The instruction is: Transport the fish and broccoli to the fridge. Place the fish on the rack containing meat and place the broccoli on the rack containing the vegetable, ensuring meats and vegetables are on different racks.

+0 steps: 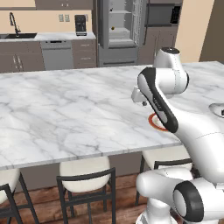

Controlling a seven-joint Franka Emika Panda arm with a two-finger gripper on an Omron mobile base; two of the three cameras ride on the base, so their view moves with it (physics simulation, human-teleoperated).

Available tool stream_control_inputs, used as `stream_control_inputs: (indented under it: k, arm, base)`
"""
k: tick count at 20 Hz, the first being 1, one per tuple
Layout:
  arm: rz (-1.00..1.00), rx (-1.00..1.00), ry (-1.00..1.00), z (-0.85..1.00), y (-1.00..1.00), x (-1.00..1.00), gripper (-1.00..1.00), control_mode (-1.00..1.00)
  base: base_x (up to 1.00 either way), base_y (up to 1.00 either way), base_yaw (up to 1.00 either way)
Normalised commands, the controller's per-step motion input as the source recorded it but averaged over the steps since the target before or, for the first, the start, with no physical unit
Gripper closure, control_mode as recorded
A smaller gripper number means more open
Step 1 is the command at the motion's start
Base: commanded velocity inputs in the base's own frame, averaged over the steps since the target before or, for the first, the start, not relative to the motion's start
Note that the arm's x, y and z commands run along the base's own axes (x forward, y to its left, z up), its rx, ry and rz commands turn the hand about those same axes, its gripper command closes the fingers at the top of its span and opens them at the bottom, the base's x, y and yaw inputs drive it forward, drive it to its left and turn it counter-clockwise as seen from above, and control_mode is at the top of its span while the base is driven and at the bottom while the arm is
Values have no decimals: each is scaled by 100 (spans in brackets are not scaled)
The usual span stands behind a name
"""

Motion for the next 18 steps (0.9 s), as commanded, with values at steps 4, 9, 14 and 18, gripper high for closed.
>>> stream_control_inputs:
  k: [4, 9, 14, 18]
  arm:
    - [0, 0, 0, 0, 0, -35, -100, -100]
    - [0, 0, 0, -8, 0, -70, -100, -100]
    - [13, 0, 4, -34, -31, -12, -100, -100]
    - [23, 0, 0, -30, -80, 0, -100, -100]
  base:
    - [0, 0, 0]
    - [0, 0, 0]
    - [0, 0, 0]
    - [0, 0, 0]
